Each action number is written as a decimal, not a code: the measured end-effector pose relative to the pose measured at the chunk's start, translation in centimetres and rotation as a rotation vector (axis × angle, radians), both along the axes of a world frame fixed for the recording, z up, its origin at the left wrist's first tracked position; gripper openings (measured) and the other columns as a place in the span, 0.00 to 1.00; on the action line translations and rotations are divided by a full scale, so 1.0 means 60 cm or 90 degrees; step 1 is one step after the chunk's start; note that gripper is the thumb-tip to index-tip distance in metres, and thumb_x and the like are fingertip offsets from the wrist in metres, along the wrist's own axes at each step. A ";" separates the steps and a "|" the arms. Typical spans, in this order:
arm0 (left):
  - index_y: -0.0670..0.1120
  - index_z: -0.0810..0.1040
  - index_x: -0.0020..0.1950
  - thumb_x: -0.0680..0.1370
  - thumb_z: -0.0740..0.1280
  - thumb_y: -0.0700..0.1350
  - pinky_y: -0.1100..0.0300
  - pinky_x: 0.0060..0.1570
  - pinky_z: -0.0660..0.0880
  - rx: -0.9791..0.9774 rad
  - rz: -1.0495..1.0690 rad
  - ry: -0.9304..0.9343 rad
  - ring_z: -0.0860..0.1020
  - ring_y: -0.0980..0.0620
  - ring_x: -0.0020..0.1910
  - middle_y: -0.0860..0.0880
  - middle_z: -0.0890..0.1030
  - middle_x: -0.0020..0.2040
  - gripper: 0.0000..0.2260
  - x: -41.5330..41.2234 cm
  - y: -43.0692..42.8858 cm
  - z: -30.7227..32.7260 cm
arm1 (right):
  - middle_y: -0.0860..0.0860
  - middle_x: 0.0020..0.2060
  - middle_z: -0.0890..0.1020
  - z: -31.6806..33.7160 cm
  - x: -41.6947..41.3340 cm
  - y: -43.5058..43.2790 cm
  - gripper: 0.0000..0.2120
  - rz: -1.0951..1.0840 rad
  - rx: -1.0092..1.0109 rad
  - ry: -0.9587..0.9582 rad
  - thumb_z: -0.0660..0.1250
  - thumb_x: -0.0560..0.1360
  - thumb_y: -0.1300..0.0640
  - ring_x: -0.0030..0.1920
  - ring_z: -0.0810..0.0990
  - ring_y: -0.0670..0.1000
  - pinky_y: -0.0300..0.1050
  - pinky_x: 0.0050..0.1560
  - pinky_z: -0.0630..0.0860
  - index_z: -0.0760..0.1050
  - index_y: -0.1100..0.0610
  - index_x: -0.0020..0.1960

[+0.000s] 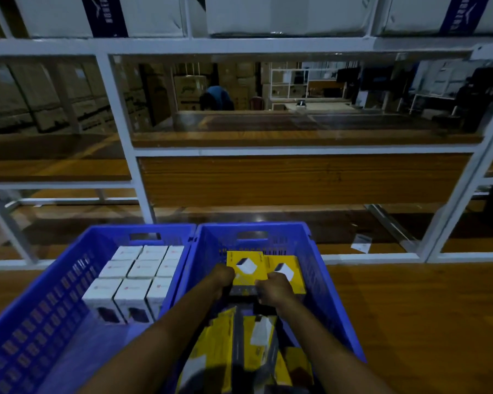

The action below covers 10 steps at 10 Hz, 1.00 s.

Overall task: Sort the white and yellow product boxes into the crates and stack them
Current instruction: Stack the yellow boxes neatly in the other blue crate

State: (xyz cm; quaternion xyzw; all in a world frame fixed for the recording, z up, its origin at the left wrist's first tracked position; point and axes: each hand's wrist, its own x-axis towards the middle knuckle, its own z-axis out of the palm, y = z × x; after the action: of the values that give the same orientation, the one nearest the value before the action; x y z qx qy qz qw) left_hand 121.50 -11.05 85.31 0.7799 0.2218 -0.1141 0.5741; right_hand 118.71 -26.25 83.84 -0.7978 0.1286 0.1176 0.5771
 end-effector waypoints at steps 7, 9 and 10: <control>0.37 0.63 0.76 0.84 0.58 0.46 0.48 0.60 0.65 -0.137 0.055 0.026 0.64 0.38 0.71 0.37 0.58 0.78 0.23 0.072 -0.028 -0.065 | 0.53 0.62 0.75 -0.055 0.017 -0.034 0.16 0.202 -0.516 -0.211 0.71 0.76 0.52 0.59 0.78 0.56 0.46 0.56 0.74 0.77 0.51 0.63; 0.38 0.72 0.59 0.84 0.57 0.45 0.50 0.55 0.65 -0.208 0.128 0.016 0.68 0.43 0.59 0.36 0.69 0.69 0.12 0.066 -0.033 -0.037 | 0.52 0.60 0.79 -0.050 0.031 -0.043 0.15 0.271 -0.557 -0.244 0.69 0.76 0.51 0.59 0.79 0.58 0.49 0.54 0.77 0.78 0.49 0.63; 0.39 0.70 0.68 0.85 0.55 0.47 0.49 0.61 0.65 -0.201 0.133 0.015 0.67 0.41 0.66 0.36 0.64 0.74 0.16 0.072 -0.034 -0.037 | 0.51 0.59 0.82 -0.053 0.037 -0.048 0.16 0.275 -0.557 -0.256 0.70 0.76 0.51 0.59 0.80 0.55 0.46 0.53 0.76 0.78 0.50 0.63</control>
State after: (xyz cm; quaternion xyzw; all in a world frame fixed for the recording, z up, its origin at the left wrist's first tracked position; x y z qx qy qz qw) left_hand 125.80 -13.07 83.11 0.6516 0.2876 -0.0965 0.6952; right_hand 120.95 -29.12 80.67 -0.9793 -0.1151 0.0136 0.1658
